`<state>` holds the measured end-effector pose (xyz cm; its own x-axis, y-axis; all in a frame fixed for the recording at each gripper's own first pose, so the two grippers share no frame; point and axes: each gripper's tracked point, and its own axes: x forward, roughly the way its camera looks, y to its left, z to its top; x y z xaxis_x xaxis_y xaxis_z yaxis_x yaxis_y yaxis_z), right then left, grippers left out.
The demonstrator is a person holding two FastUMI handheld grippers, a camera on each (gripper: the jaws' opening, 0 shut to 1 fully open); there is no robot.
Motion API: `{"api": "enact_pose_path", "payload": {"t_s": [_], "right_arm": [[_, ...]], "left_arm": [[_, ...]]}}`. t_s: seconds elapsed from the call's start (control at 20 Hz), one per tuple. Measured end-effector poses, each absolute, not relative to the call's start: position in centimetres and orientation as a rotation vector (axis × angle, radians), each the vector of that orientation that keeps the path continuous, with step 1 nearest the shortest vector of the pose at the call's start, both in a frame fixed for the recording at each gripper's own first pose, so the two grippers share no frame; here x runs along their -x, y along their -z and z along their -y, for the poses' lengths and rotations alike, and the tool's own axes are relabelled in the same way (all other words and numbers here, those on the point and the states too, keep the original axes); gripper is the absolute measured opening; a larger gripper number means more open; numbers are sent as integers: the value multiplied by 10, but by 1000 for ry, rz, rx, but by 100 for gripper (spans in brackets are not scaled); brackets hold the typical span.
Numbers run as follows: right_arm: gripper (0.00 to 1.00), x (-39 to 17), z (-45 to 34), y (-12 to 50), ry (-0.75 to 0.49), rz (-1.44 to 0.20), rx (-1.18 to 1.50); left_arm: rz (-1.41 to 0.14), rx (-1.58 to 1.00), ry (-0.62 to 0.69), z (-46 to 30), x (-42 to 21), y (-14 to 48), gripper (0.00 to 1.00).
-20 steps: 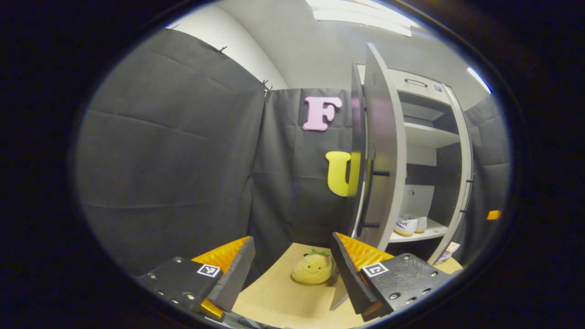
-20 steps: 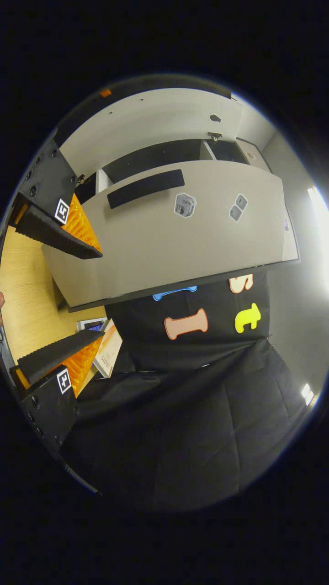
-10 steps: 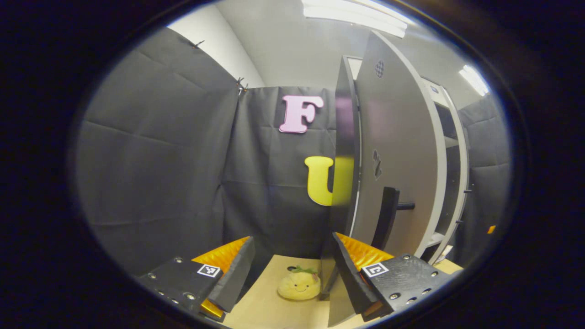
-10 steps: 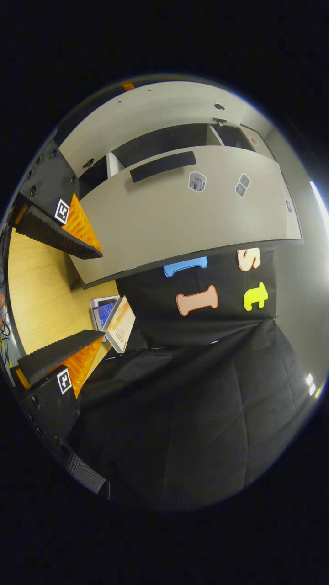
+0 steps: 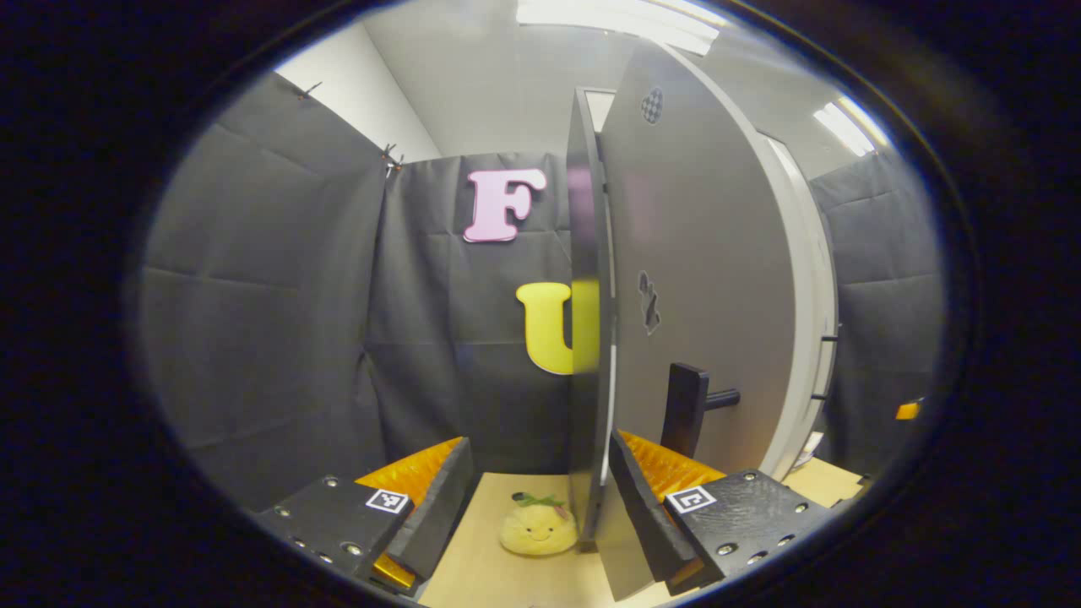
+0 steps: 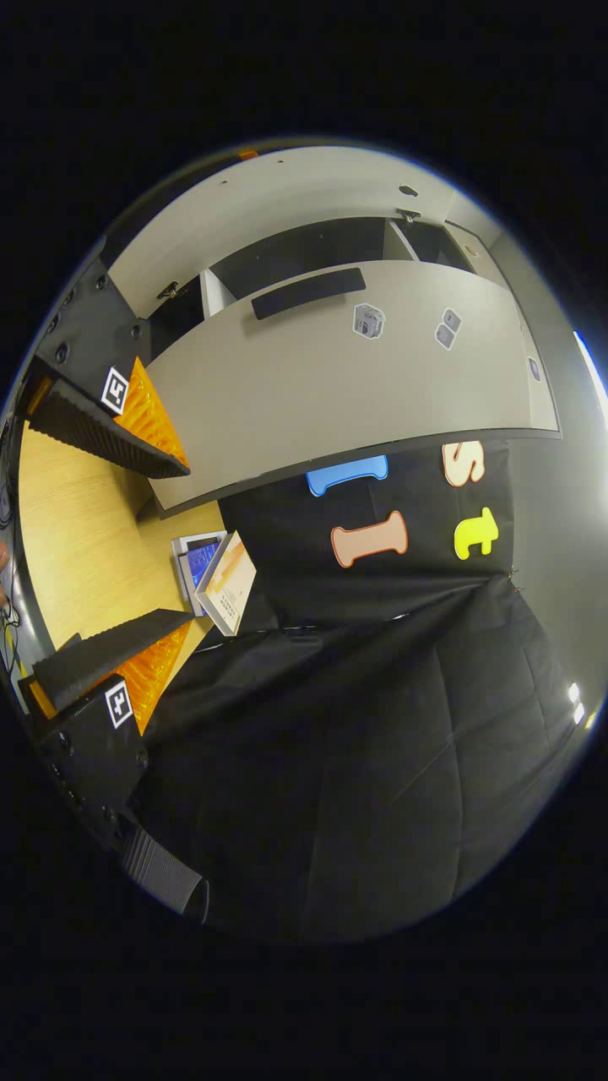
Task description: Grab one shoe with the right hand and put it into the shoe cabinet, grab the other shoe with the left hand and put it into the shoe cabinet; then close the right door with the right hand and the left door with the left hand.
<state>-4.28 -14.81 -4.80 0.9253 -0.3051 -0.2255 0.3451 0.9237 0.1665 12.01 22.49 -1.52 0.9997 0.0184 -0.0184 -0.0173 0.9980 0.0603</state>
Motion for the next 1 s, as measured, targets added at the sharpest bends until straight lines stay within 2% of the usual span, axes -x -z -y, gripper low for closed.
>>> {"api": "enact_pose_path", "payload": {"t_s": [0.15,0.2,0.55,1.0], "right_arm": [[98,36,139,45,313,-194,-202],[98,35,137,43,308,-193,-191],[98,20,150,37,294,-201,-184],[98,-3,199,13,250,-165,-171]], "left_arm": [[-19,-80,-9,-193,-122,12,92],[-20,-85,-26,-185,-120,14,94],[-63,-94,-146,-135,-122,20,92],[-47,-145,-99,-52,-156,27,92]]}}
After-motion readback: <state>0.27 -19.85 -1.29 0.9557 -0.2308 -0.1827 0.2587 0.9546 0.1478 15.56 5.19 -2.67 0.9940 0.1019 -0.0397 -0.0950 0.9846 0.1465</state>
